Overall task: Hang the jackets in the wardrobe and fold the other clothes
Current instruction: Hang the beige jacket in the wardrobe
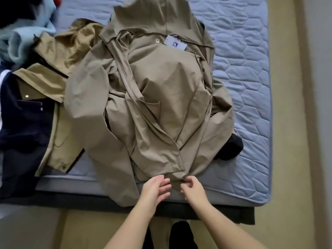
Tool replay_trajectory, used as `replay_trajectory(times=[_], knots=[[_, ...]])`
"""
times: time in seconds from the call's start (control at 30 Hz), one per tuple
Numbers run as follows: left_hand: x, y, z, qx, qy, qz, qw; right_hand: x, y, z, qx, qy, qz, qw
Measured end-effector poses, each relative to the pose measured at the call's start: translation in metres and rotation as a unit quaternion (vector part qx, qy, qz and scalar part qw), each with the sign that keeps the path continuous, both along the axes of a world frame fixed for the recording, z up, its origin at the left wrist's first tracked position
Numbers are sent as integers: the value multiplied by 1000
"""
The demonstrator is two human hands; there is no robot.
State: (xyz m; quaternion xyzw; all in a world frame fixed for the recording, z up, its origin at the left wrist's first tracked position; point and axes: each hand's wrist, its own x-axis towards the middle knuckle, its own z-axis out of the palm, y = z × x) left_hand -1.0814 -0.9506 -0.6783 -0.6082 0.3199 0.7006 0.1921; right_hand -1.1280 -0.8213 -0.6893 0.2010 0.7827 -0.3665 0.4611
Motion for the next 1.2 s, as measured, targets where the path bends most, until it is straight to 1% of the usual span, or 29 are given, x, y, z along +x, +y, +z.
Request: replay_trajectory(times=[0.03,0.1,0.17,0.27,0.33,0.37,0.47,0.5,0.57,0.6,0.67,0.77,0.83,0.9,1.0,1.1,1.2], knots=[[-6,3,-9,23,9,66,998,0,-2,-8,-5,10,-49,999],[-15,8,-24,54,32,165,984,1,-5,-18,-37,6,-132,991],[-26,13,-33,57,33,221,973,0,-11,-24,-56,-17,-183,981],[-36,18,-42,6,-7,230,973,-1,-16,-30,-56,-30,-205,977],[-33,13,-40,-22,-7,228,973,-2,-13,-29,-60,-25,-231,971],[-29,6,-38,-28,1,242,970,-3,-10,-28,-55,-19,-250,967],[-7,-28,-30,-83,7,288,954,-5,7,-24,4,12,-309,951],[1,-39,-27,-111,2,284,952,-4,14,-24,14,17,-341,940],[18,-52,-23,-137,2,256,957,1,21,-22,2,-6,-408,913],[25,-54,-21,-134,12,236,962,5,20,-22,-9,-25,-433,901],[32,-53,-20,-108,44,192,974,12,13,-21,-22,-48,-455,889],[34,-46,-22,-61,92,147,983,23,-1,-26,-24,-48,-442,895],[31,-42,-27,-47,100,110,988,26,-10,-29,-26,-73,-417,906],[28,-38,-30,-42,97,73,992,27,-16,-31,-50,-99,-406,907],[20,-33,-32,-40,91,53,994,23,-21,-34,-108,-102,-409,900],[8,-31,-30,-54,105,28,993,22,-24,-33,-161,-118,-405,892],[-4,-34,-31,-77,104,15,991,19,-32,-34,-197,-141,-435,867]])
